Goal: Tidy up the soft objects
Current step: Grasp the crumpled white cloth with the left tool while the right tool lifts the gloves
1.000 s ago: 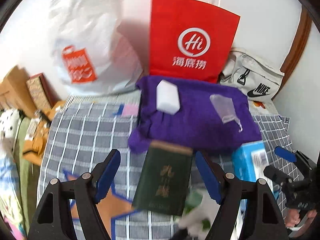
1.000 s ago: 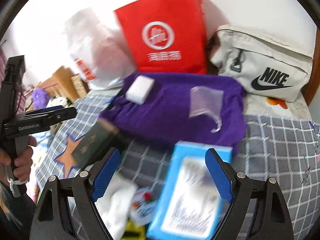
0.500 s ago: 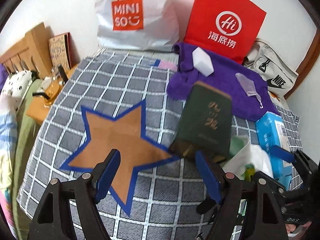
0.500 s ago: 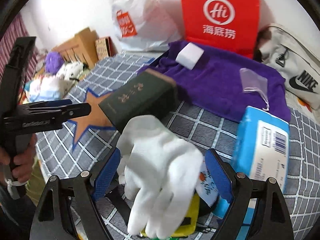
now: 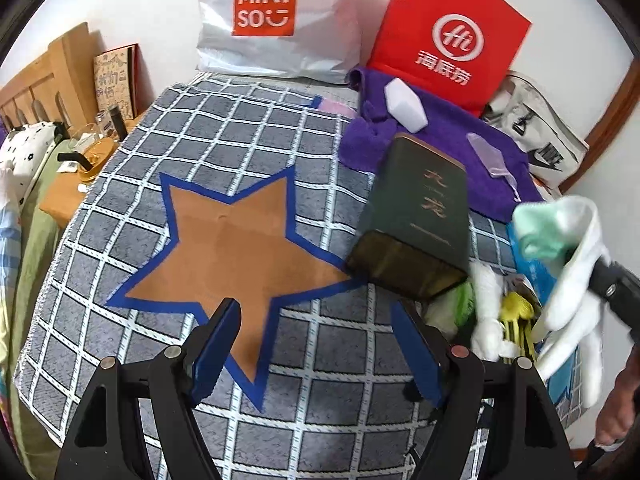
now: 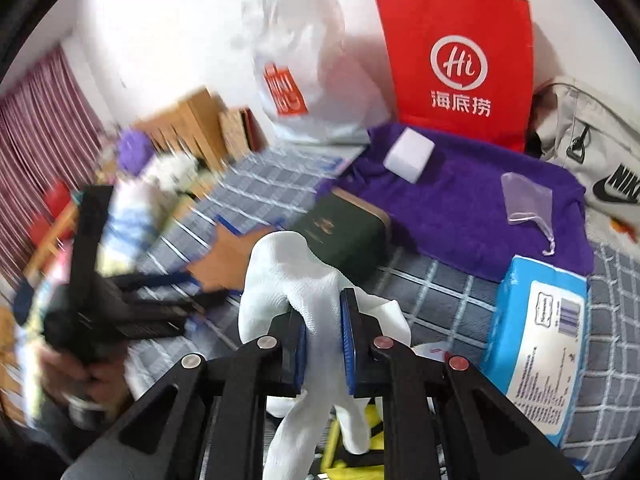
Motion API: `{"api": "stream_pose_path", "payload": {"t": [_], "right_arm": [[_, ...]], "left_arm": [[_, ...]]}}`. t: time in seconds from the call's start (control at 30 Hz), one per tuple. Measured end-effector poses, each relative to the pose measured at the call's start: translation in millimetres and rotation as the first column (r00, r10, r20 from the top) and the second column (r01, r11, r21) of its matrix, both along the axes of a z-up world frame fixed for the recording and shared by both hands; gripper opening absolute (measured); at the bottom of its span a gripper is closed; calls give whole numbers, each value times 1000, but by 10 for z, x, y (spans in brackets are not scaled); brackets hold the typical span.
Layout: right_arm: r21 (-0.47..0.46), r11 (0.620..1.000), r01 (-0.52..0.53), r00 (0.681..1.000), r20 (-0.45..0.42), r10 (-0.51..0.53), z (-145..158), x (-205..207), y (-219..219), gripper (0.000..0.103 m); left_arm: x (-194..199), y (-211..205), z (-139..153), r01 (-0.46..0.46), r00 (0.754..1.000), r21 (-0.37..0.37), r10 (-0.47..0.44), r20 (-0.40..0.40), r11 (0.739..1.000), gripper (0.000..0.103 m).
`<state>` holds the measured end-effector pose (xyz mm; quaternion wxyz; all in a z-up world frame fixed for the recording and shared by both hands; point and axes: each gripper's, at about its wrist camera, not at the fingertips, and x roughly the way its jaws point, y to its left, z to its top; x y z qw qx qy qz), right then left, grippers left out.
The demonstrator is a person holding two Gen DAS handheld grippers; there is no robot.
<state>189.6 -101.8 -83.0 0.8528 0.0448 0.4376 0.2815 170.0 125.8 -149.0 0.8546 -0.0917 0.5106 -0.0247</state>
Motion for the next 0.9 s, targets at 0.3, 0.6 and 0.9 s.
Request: {"api": "stream_pose_path", "payload": {"t": [0.3,0.6,0.9], "right_arm": [[114,992,56,997,-59,-49,78,-332,-455,15],[-53,980,194,981,12,-193,3,-944,-1093,15],[-175,958,228,972,-16,-235,-569,-1028,-1285,15]], "left_arm": [[-190,-157,16,31,1000,3,-31,3,1000,76],[-355,-585,34,148,987,11,-148,56,989,76],[-273,-989,26,229,970,-23,-226,91,973,75]]}}
